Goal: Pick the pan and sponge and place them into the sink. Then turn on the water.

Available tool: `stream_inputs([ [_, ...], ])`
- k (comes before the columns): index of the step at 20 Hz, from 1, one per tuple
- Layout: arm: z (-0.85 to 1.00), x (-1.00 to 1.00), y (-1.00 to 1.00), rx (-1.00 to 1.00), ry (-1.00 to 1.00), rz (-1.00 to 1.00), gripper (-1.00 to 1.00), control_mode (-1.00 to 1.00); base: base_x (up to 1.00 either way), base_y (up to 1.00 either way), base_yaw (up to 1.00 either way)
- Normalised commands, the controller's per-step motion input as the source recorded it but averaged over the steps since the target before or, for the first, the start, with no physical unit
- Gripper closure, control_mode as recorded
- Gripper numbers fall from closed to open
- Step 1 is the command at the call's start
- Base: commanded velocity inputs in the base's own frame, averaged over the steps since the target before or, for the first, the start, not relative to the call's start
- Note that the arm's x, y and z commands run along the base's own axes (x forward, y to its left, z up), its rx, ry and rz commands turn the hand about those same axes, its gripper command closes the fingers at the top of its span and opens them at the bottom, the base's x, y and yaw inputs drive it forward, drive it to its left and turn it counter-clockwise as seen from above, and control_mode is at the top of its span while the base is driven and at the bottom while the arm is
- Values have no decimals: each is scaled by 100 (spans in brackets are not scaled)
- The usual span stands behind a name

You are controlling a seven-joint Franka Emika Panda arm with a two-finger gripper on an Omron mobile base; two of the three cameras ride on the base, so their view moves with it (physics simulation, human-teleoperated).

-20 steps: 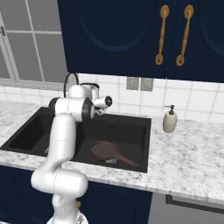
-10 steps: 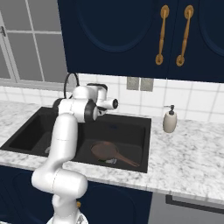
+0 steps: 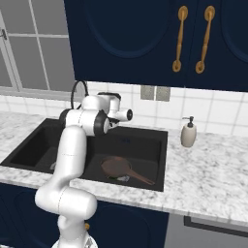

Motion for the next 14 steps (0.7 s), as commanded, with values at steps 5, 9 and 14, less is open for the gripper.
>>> stream_inputs([
  [5, -44, -39, -48, 7, 27, -15, 100, -100, 0, 0, 0],
  [9, -49, -41, -52, 8, 29, -15, 100, -100, 0, 0, 0],
  [14, -47, -18, -31, 6, 23, -7, 100, -100, 0, 0, 0],
])
